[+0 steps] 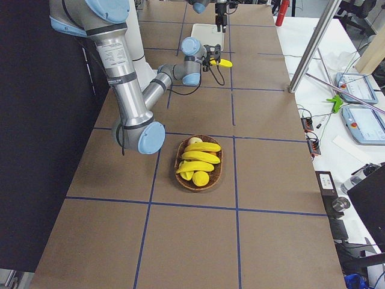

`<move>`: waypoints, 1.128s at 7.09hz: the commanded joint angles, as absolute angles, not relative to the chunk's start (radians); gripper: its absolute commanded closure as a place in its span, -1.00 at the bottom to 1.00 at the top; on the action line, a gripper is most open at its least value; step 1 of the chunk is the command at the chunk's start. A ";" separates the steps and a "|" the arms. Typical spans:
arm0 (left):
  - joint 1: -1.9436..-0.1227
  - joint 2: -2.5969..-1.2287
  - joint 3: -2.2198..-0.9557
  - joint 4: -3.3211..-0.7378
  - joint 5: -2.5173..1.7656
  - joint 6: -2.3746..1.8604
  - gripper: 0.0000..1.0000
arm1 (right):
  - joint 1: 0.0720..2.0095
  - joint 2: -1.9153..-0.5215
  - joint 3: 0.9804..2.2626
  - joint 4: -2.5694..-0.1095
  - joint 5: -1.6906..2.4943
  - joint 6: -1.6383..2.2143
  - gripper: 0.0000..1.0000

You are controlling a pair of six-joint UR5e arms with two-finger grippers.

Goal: Transfer all bananas from basket to plate

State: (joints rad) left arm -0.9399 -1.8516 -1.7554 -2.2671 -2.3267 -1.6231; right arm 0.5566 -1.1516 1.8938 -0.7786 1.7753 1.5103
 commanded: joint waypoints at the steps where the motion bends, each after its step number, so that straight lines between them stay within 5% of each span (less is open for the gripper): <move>1: -0.864 -1.978 -1.746 -2.298 -2.281 -1.911 -1.00 | 0.493 -1.074 1.861 -0.790 1.672 1.523 0.93; 8: -0.801 -2.147 -1.691 -2.293 -2.275 -2.120 -1.00 | 0.454 -0.966 1.767 -0.772 1.669 1.591 0.91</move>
